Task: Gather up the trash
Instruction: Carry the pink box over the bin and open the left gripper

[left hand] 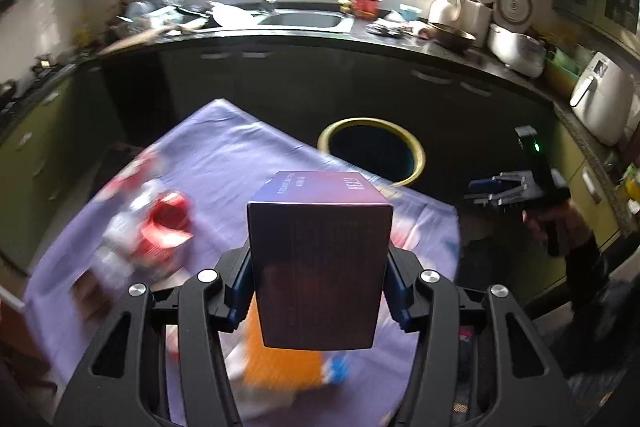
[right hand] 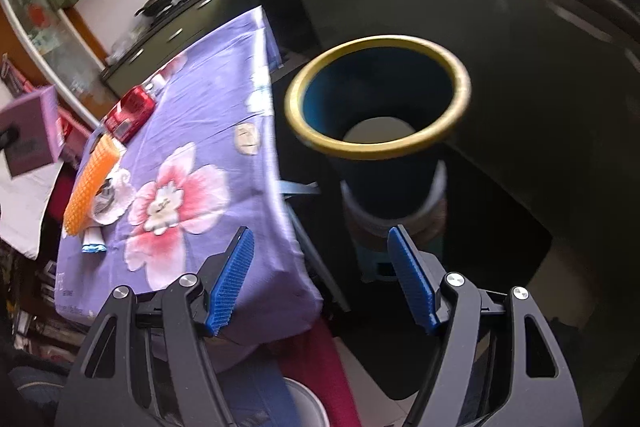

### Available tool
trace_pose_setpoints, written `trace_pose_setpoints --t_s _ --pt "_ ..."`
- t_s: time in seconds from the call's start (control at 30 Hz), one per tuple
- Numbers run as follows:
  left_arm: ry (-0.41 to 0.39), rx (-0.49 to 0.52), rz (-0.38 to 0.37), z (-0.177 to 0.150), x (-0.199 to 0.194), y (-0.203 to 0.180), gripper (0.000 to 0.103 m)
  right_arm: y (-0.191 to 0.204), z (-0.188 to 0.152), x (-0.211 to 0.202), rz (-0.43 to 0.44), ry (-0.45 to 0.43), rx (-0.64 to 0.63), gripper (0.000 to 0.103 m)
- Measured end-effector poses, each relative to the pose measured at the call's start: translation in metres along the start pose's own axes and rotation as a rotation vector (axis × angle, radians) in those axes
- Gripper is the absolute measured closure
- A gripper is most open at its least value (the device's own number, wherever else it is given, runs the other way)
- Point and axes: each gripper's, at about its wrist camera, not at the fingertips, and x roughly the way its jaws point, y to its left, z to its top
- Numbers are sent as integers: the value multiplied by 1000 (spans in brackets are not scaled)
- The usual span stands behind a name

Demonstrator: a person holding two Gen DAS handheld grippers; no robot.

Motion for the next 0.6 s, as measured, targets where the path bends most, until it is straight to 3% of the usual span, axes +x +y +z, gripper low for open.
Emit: trace_pose_setpoints --t_s 0.23,0.4,0.6 --pt "118 29 -149 86 120 -44 52 -37 2 -8 0 -41 70 34" --pt "185 82 -184 123 205 -74 52 -64 -1 -2 -19 -22 129 34" --pt "256 90 -177 142 283 -92 51 -78 -2 1 -33 -9 163 34"
